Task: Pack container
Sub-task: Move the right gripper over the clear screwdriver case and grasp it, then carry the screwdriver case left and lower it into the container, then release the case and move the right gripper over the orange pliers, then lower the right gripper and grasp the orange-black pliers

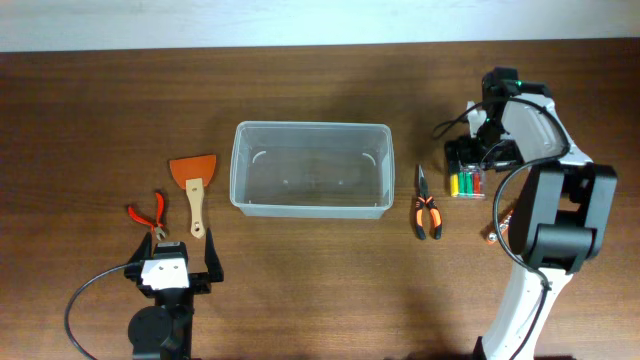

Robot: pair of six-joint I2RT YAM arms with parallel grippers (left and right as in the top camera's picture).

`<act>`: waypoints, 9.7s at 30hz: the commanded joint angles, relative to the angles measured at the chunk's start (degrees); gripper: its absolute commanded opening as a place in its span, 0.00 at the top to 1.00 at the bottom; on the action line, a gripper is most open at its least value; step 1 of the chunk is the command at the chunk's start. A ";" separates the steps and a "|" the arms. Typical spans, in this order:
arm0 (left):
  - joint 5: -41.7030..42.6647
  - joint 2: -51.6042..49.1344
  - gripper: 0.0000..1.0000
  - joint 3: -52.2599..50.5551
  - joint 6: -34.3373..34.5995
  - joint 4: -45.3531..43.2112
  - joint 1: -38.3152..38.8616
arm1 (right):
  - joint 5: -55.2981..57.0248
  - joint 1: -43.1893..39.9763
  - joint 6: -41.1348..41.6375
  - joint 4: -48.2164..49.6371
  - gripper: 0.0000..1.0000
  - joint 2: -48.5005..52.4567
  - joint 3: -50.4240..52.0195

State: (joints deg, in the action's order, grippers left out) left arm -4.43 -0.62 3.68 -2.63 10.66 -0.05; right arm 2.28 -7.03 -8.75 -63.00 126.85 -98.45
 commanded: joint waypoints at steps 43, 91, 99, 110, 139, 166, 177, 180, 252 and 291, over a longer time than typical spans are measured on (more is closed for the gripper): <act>0.79 0.33 0.01 -0.55 -0.92 -0.20 -0.22 | -0.76 0.74 2.16 1.62 0.36 0.92 1.68; 0.79 0.33 0.01 -0.55 -0.92 -0.20 -0.22 | -1.55 36.94 30.27 -26.05 0.41 0.94 -39.08; 0.79 0.33 0.01 -0.55 -0.92 -0.20 -0.22 | -1.60 36.76 33.51 -18.14 0.41 0.94 -25.40; 0.79 0.33 0.01 -0.55 -0.92 -0.20 -0.22 | -1.81 36.24 36.33 -7.10 0.40 0.94 -8.83; 0.79 0.33 0.01 -0.55 -0.92 -0.20 -0.22 | -1.86 36.15 35.26 -3.48 0.20 0.92 -11.65; 0.79 0.33 0.01 -0.55 -0.92 -0.20 -0.22 | 8.07 17.42 24.68 -33.05 0.14 0.59 -33.88; 0.79 0.33 0.01 -0.55 -0.92 -0.20 -0.22 | 8.76 16.61 22.45 -28.79 0.13 0.59 -23.34; 0.79 0.33 0.01 -0.55 -0.92 -0.20 -0.22 | 8.70 15.37 22.21 -27.36 0.12 0.59 -20.37; 0.79 0.33 0.01 -0.55 -0.92 -0.20 -0.22 | -3.41 9.25 5.57 3.96 0.32 -15.91 24.44; 0.79 0.33 0.01 -0.55 -0.92 -0.20 -0.22 | -6.23 9.25 5.53 11.28 0.86 -15.45 28.79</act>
State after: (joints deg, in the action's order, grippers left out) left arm -4.43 -0.62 3.68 -2.63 10.66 -0.05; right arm -2.74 2.55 -3.38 -51.99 110.96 -70.26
